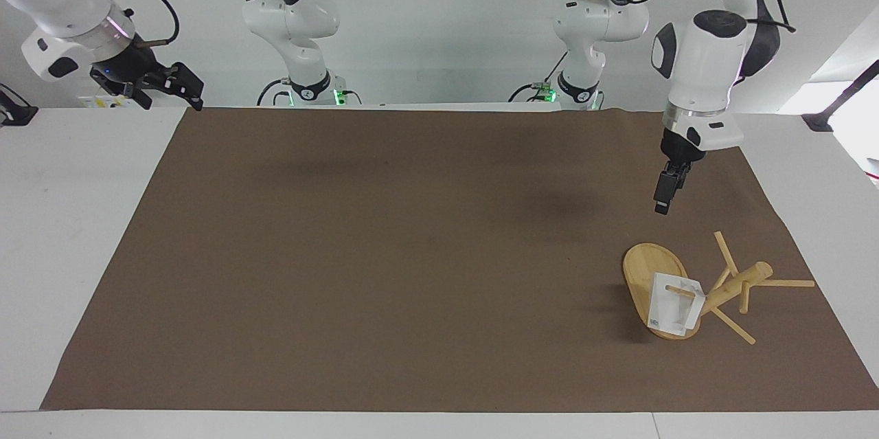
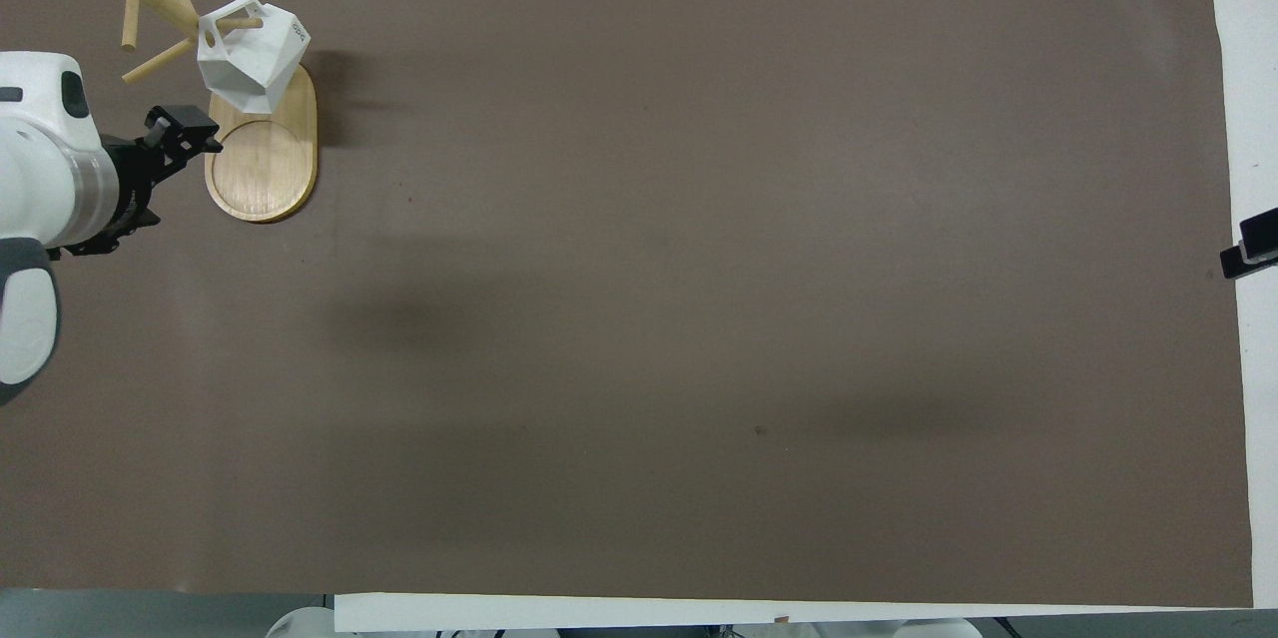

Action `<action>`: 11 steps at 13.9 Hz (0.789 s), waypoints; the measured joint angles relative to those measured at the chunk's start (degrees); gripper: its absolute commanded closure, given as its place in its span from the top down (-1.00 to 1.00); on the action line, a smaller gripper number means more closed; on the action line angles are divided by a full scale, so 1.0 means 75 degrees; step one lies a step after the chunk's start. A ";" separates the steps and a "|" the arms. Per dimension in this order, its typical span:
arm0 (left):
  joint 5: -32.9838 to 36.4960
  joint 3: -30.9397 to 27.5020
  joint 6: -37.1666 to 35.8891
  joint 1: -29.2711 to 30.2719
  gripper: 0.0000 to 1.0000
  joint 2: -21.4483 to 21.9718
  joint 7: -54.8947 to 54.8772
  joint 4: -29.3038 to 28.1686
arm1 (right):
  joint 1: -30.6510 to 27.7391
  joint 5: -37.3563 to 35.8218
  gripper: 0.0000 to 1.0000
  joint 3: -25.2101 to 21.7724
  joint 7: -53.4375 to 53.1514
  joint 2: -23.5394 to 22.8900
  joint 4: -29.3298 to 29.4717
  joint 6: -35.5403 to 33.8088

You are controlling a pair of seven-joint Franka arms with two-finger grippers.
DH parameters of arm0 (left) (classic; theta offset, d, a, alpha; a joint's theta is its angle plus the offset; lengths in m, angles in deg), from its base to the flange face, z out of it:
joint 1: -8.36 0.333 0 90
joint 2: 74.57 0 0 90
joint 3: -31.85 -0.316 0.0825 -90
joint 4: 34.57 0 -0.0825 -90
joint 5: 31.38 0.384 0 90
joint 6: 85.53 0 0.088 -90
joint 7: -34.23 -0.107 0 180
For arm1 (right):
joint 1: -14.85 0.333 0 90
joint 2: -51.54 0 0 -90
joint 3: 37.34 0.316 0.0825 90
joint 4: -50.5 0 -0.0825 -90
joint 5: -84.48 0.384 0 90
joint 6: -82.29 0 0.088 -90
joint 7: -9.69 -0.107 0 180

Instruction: Hang cup on rack

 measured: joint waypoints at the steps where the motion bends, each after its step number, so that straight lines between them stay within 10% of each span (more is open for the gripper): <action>1: -0.0274 -0.0040 -0.0778 0.0104 0.99 -0.0015 -0.0813 0.0468 | -0.0020 0.0000 1.00 0.0000 0.0000 0.0000 -0.0001 -0.0006; 6: -0.0507 -0.0151 -0.4568 0.0680 0.99 -0.0710 -0.4702 0.3165 | -0.0030 0.0000 1.00 0.0006 -0.0001 0.0004 -0.0001 0.0020; 11: -0.0410 -0.0153 -0.5220 0.0672 0.99 -0.1397 -0.5923 0.4141 | -0.0050 0.0000 1.00 -0.0001 -0.0004 0.0004 -0.0013 0.0071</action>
